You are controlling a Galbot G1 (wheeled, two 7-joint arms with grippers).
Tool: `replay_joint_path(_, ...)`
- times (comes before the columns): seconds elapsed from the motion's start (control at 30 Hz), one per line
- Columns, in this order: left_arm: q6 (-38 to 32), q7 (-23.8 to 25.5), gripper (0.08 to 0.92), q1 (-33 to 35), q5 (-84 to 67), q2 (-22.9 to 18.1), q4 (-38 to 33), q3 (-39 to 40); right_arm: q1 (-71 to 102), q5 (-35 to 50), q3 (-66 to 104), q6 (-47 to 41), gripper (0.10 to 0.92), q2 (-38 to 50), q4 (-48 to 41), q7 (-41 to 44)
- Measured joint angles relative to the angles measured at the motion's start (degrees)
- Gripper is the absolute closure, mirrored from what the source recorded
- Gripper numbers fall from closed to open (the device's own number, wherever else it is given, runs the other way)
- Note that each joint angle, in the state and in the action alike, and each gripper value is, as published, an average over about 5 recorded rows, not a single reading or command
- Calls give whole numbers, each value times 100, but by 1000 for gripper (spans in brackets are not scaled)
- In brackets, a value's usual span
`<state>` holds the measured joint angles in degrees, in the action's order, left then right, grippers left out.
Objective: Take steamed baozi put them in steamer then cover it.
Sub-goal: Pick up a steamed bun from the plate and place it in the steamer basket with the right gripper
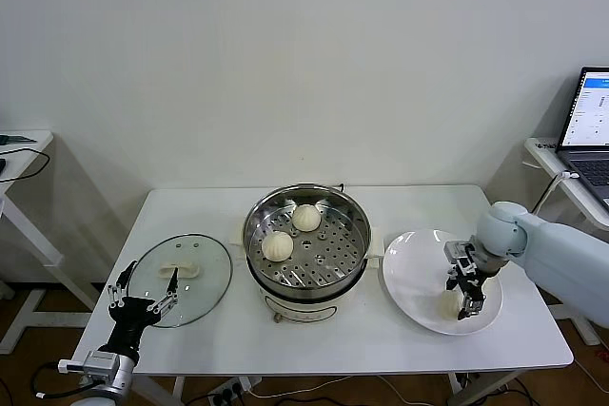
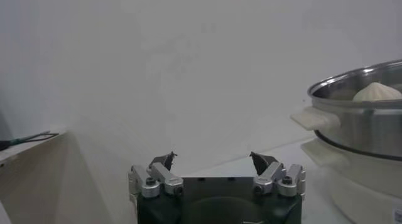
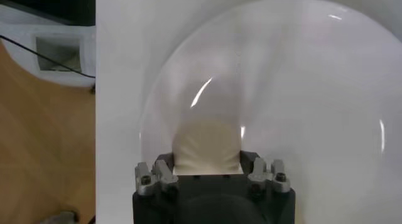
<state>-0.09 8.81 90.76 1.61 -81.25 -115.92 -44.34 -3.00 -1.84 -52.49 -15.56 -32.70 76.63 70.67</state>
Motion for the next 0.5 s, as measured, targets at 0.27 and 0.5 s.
replay_joint_path(0.27, 18, -12, 177, 23, 12, 23, -55, 24, -1455, 595, -698, 197, 347, -14, 210, 133)
replay_joint_path(0.5, 21, -3, 177, 30, 14, 48, -65, 24, -2876, 875, -1402, 771, 347, -345, 371, 103)
